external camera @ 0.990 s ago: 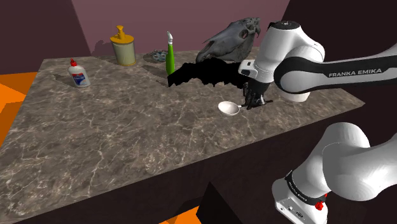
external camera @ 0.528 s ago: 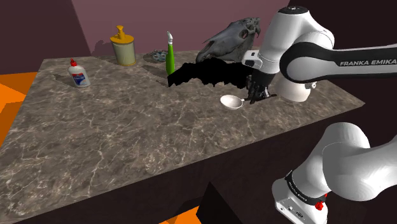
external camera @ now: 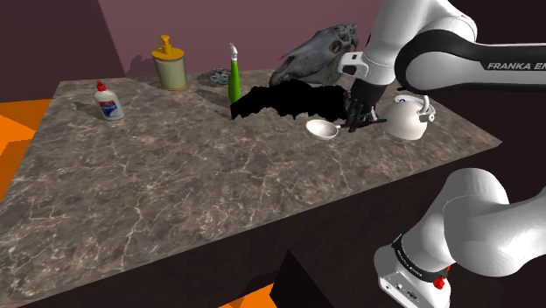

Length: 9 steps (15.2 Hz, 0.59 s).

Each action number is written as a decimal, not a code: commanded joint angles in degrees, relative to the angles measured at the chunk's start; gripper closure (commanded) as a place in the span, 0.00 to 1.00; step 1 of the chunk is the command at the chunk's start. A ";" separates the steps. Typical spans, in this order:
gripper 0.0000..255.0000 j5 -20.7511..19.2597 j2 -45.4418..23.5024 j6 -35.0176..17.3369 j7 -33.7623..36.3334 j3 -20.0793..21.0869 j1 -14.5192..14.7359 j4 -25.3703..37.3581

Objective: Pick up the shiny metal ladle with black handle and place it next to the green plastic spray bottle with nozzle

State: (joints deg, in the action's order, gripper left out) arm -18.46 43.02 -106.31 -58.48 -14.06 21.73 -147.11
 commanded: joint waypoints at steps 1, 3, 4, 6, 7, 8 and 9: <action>1.00 0.32 -0.06 1.63 -0.31 0.23 0.12 1.70; 1.00 0.60 -0.02 3.15 -0.55 0.48 0.22 3.19; 1.00 0.73 -0.02 3.90 -0.67 0.61 0.27 3.95; 1.00 0.99 -0.08 5.38 -0.90 0.85 0.36 5.50; 1.00 1.12 -0.12 6.11 -1.02 0.97 0.40 6.28; 1.00 1.24 -0.18 6.84 -1.14 1.08 0.45 7.08; 1.00 1.37 -0.25 7.56 -1.25 1.19 0.49 7.88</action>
State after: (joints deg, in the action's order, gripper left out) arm -17.22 42.75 -99.46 -59.65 -13.01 22.17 -139.90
